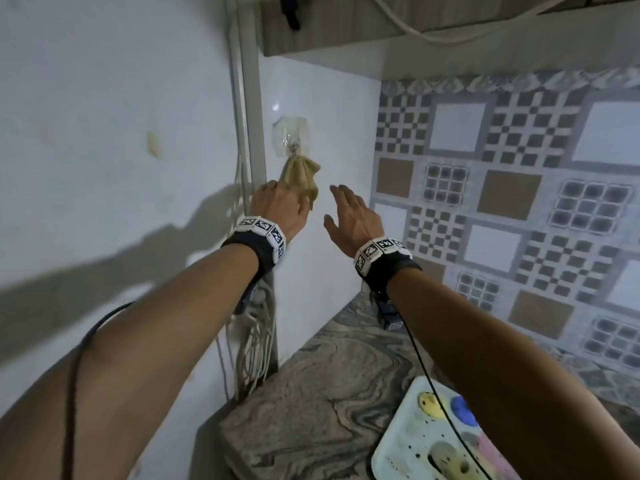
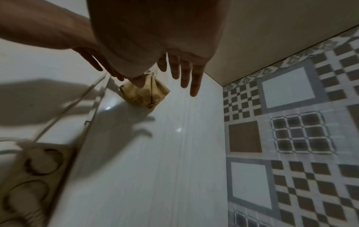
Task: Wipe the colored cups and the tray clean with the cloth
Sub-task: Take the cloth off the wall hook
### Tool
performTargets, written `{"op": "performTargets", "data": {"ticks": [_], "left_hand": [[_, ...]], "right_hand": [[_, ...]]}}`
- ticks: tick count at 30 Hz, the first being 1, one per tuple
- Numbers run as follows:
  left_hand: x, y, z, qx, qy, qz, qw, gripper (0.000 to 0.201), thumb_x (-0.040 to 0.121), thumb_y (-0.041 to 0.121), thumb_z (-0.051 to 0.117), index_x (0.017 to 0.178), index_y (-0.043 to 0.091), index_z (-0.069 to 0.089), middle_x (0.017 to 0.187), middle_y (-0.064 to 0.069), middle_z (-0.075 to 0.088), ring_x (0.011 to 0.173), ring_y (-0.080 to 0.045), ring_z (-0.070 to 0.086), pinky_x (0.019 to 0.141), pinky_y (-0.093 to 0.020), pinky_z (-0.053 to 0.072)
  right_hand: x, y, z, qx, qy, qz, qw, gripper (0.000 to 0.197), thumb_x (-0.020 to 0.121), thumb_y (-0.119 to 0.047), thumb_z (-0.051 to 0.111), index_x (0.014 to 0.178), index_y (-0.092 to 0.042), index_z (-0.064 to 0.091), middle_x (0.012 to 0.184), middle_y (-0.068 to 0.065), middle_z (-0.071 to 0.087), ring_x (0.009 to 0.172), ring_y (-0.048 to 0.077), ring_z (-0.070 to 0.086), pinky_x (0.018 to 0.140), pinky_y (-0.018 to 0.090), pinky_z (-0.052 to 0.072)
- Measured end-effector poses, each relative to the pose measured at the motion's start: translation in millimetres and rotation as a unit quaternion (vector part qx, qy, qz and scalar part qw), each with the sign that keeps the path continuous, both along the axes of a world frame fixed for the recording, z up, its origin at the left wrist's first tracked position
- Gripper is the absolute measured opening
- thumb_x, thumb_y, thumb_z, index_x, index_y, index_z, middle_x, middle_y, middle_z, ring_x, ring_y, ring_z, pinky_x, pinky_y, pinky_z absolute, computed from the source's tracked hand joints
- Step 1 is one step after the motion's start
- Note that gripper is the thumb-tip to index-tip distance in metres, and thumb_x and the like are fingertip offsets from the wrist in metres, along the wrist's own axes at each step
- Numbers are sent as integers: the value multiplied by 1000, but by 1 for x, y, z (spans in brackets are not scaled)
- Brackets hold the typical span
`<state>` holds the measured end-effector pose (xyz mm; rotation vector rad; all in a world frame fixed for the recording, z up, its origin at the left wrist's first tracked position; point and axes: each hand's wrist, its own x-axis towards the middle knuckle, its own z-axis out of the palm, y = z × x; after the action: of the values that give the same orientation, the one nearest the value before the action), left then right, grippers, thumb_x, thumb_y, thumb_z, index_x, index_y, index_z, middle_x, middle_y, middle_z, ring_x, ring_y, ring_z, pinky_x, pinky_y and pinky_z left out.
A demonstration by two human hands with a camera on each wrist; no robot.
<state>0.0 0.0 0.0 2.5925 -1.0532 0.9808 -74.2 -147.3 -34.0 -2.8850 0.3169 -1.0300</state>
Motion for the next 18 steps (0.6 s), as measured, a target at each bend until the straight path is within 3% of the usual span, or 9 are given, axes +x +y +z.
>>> {"op": "performTargets", "data": {"ticks": [4,8,12,15,18], "left_hand": [[19,-9,3,-15,-11,3,1000,44,97,34,36,128,6,51,108,-17,66,100,-34,59,89,-42,45],[34,-19,2,-30,-32,3,999,44,95,33,40,128,6,52,118,-15,63,105,-34,57,95,-43,43],[44,-24,0,-9,-64,9,998,45,92,32,38,118,3,60,107,-15,66,101,-32,58,94,-41,42],[49,-24,-3,-2,-74,8,997,48,87,34,33,111,3,62,101,-14,66,96,-31,57,90,-38,39],[53,-23,-7,1,-87,11,996,47,87,32,35,114,4,61,105,-13,65,98,-30,56,92,-36,38]], "right_hand": [[30,-14,16,7,-20,33,999,64,100,-33,51,155,-13,24,164,10,23,148,27,29,105,46,45],[57,-19,32,15,-39,107,993,61,103,-37,46,155,-11,26,164,11,23,150,26,25,111,45,39],[72,-20,38,6,-74,192,979,48,104,-19,49,147,-1,41,155,22,38,145,37,34,110,48,39],[96,-25,33,64,-65,199,976,43,103,-26,46,143,-10,45,148,12,46,138,29,42,107,48,44],[111,-27,26,98,-67,225,967,48,95,-24,50,141,-11,45,138,10,52,127,29,49,97,48,50]]}}
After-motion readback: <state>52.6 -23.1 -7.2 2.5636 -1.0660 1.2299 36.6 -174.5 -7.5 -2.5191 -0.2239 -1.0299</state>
